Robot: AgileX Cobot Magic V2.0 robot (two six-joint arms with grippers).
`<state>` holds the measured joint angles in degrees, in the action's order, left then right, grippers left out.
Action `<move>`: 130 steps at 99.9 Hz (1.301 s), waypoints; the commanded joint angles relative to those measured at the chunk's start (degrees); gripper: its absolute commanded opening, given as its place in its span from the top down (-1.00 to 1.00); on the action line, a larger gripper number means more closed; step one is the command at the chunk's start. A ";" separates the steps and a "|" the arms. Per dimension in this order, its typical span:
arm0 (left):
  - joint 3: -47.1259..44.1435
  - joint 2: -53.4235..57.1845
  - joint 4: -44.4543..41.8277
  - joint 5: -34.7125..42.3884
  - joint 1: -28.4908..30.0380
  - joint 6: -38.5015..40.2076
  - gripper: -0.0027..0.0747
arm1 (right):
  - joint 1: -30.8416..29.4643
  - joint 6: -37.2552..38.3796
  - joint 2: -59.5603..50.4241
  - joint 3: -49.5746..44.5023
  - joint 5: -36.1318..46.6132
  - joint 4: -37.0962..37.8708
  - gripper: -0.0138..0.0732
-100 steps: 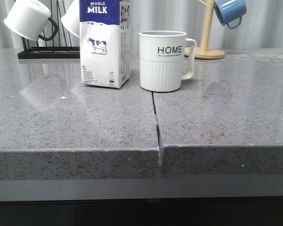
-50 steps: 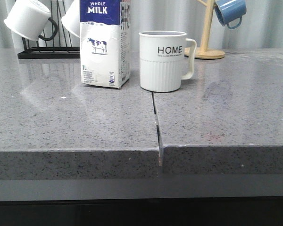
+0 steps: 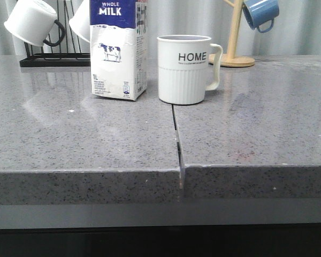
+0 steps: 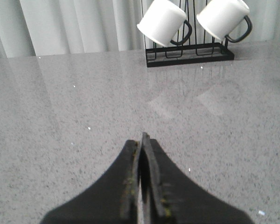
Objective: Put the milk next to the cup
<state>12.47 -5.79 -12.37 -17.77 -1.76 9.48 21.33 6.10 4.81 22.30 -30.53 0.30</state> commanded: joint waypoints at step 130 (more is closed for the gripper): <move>-14.83 7.97 9.70 10.75 0.26 -6.65 0.99 | 0.08 -0.28 0.57 1.52 5.70 1.44 0.82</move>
<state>-0.18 0.35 -3.21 -11.72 -1.64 2.73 21.33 6.10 4.72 22.30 -30.62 0.53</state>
